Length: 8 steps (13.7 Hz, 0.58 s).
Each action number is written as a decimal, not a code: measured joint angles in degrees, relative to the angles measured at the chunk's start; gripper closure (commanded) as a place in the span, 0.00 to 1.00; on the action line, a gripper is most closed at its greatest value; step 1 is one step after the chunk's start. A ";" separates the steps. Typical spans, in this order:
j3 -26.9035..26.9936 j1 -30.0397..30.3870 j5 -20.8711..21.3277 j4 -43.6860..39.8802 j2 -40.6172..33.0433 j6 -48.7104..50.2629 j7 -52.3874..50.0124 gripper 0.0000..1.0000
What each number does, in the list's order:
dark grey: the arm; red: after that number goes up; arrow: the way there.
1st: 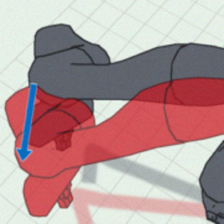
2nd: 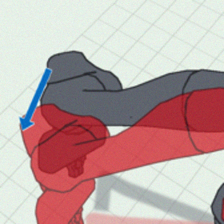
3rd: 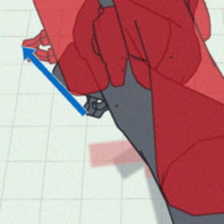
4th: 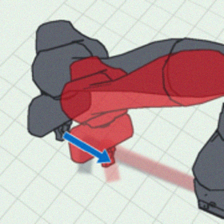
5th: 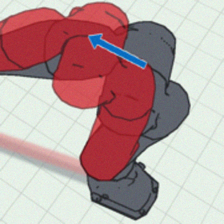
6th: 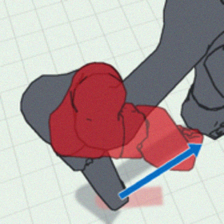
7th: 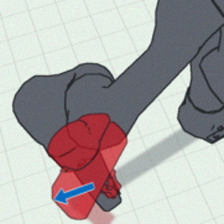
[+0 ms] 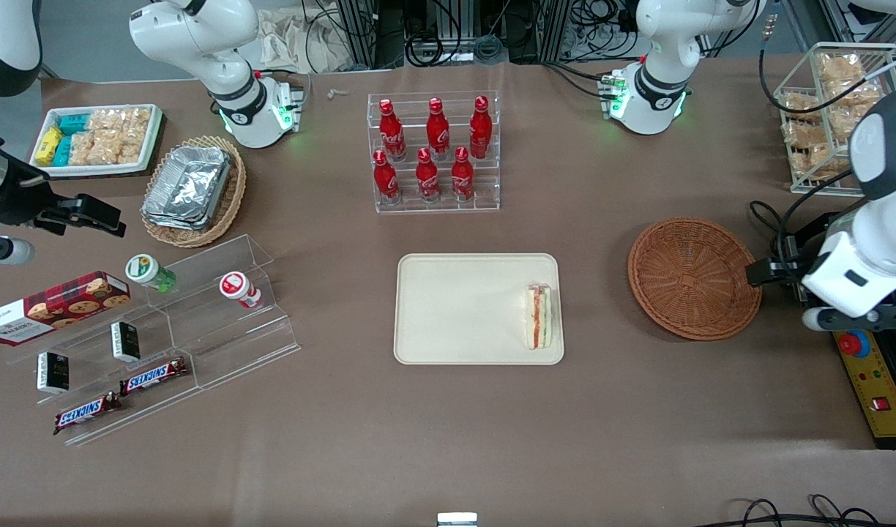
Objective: Place sandwich from basket to tray
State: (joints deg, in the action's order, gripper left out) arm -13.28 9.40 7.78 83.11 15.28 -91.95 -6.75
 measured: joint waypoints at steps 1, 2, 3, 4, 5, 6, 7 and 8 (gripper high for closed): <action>0.02 0.58 0.00 -0.07 0.00 0.01 0.00 0.00; 0.02 0.82 -0.13 -0.07 0.00 0.01 0.00 0.00; 0.00 0.83 -0.23 -0.08 0.00 0.01 0.00 0.00; -0.06 0.83 -0.23 -0.08 0.00 0.01 -0.03 0.00; -0.11 0.81 -0.24 -0.08 0.00 0.01 -0.12 0.00; -0.16 0.79 -0.24 -0.08 0.00 0.01 -0.15 0.00; -0.20 0.78 -0.24 -0.08 0.00 0.01 -0.15 0.00; -0.20 0.78 -0.24 -0.09 0.00 0.01 -0.15 0.00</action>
State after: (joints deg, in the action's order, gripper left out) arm -13.47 10.18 7.54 83.02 15.28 -91.94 -6.91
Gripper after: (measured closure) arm 0.000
